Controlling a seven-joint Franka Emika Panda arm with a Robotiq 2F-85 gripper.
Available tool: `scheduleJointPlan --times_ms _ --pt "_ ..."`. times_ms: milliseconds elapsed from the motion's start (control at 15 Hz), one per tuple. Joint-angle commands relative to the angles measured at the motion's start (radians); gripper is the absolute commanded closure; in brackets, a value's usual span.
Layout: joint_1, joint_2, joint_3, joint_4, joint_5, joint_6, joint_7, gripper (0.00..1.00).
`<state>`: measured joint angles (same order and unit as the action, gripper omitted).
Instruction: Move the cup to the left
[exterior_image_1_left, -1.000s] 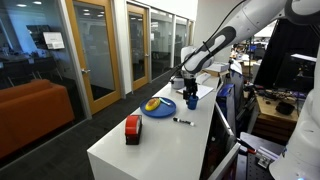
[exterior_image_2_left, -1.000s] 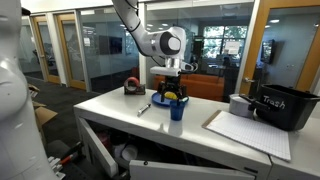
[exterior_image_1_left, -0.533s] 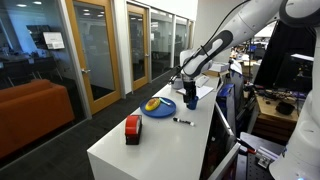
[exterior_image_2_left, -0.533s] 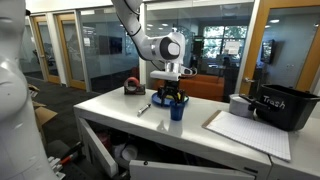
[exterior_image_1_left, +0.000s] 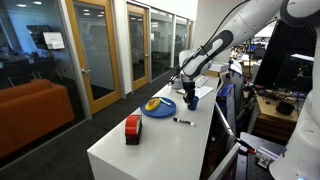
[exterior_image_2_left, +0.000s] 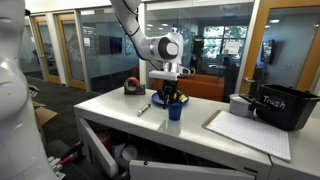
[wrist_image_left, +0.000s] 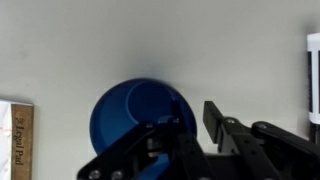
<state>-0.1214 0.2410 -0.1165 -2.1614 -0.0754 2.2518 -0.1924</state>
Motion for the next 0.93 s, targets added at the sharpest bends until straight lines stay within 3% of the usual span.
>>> scheduleJointPlan --times_ms 0,467,867 --pt "0.000 -0.026 0.009 -0.022 -0.020 0.018 -0.007 0.99" --pt "0.045 -0.105 0.022 -0.034 -0.069 -0.009 0.087 0.99" --pt "0.152 -0.274 0.128 -0.063 -0.067 -0.037 0.170 0.99"
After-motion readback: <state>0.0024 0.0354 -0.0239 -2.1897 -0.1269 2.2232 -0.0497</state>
